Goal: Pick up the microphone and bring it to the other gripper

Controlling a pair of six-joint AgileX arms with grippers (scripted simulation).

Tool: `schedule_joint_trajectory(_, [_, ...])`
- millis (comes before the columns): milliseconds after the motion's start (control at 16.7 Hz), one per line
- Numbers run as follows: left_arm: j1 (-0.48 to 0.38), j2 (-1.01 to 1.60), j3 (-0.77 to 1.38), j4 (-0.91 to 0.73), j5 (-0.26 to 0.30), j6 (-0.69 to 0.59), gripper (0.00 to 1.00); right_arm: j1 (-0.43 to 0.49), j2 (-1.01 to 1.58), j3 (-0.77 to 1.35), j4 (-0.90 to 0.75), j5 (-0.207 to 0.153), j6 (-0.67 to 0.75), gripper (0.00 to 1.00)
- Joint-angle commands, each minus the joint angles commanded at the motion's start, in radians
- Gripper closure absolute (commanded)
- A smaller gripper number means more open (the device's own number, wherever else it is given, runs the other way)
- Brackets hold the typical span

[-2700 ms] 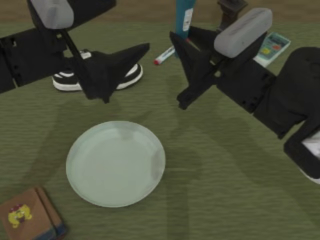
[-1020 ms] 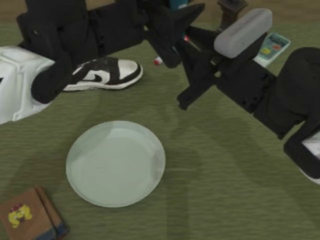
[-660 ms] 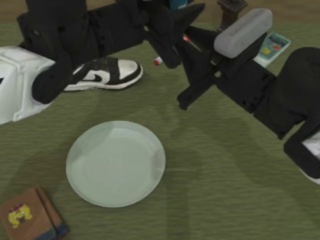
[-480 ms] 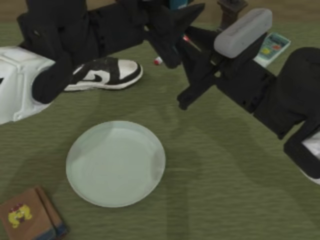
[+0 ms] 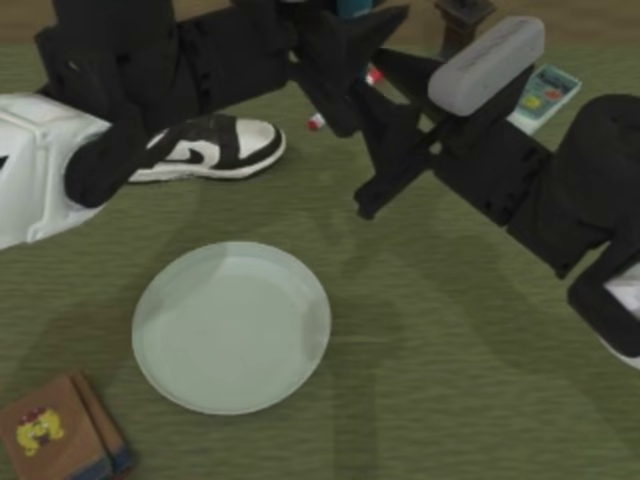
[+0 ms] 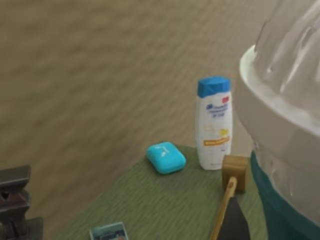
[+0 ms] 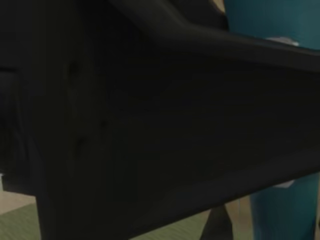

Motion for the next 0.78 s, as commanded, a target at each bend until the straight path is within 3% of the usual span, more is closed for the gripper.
schedule_joint_trajectory(300, [0.0,0.0,0.0,0.0,0.0,0.0,1.0,0.0,0.0,0.0,0.0,0.0,0.0,0.02])
schedule_joint_trajectory(780, [0.0,0.0,0.0,0.0,0.0,0.0,1.0,0.0,0.0,0.0,0.0,0.0,0.0,0.0])
